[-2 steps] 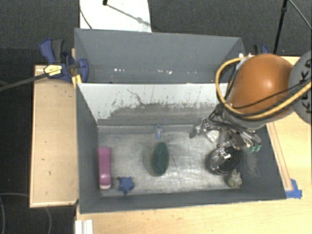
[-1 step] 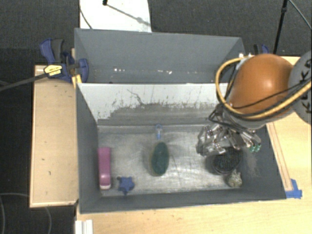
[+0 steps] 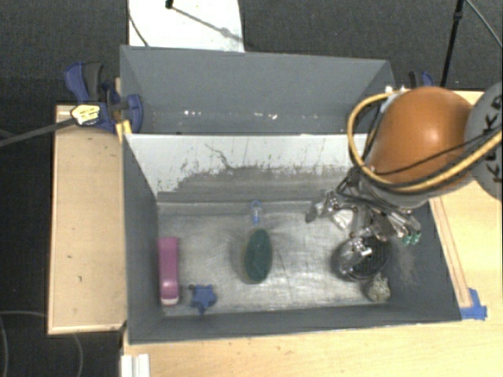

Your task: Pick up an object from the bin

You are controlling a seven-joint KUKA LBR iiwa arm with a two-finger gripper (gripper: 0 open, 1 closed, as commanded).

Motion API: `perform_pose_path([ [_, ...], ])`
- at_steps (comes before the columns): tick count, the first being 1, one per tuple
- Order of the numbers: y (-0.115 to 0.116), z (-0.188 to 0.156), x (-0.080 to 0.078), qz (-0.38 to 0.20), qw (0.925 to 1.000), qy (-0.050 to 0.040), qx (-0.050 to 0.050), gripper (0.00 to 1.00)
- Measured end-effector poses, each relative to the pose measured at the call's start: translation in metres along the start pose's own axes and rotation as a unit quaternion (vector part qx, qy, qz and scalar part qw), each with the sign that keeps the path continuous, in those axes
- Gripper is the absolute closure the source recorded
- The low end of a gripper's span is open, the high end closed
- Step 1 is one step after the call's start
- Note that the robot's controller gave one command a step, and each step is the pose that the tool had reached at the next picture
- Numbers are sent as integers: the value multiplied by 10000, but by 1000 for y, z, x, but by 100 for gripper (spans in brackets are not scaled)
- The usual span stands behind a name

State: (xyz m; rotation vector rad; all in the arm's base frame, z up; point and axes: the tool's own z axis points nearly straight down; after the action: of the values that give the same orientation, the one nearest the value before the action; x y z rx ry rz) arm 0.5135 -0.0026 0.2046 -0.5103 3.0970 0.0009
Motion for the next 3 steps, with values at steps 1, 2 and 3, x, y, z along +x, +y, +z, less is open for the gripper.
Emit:
perform_pose_path([
  [1, -53, 82, 41, -1263, 9920, 33, -7, 0],
  [2, -120, 103, 22, -1504, 9886, -40, 12, 0],
  [3, -117, 102, 22, -1521, 9884, -25, -1, 100],
])
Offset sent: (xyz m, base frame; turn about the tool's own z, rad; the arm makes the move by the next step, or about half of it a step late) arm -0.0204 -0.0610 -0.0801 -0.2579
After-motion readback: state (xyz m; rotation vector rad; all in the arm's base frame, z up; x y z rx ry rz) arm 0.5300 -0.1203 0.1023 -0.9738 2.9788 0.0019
